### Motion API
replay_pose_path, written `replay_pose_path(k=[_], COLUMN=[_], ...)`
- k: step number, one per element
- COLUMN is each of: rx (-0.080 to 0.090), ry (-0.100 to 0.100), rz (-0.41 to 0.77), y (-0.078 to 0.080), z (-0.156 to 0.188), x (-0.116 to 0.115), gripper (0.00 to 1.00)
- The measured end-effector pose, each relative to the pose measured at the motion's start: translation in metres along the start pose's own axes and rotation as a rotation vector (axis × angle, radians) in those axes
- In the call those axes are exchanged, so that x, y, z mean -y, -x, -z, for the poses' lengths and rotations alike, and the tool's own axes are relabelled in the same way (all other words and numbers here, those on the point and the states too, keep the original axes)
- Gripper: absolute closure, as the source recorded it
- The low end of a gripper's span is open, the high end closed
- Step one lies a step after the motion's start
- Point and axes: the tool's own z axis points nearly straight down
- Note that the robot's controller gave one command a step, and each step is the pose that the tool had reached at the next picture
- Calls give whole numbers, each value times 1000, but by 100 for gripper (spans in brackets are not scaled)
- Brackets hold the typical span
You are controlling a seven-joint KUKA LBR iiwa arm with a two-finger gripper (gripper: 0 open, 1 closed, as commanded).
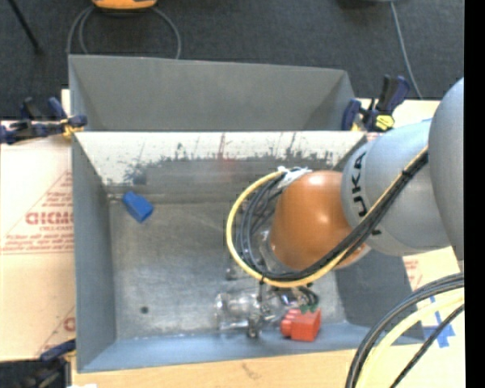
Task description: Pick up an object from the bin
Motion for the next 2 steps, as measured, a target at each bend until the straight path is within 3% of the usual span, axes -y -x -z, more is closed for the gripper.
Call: replay_pose_path(k=[1,2], rx=[-9,-8], ry=[1,1], rz=[-3,425], y=[-3,3], z=[-2,146], x=[0,-9], gripper=[100,100])
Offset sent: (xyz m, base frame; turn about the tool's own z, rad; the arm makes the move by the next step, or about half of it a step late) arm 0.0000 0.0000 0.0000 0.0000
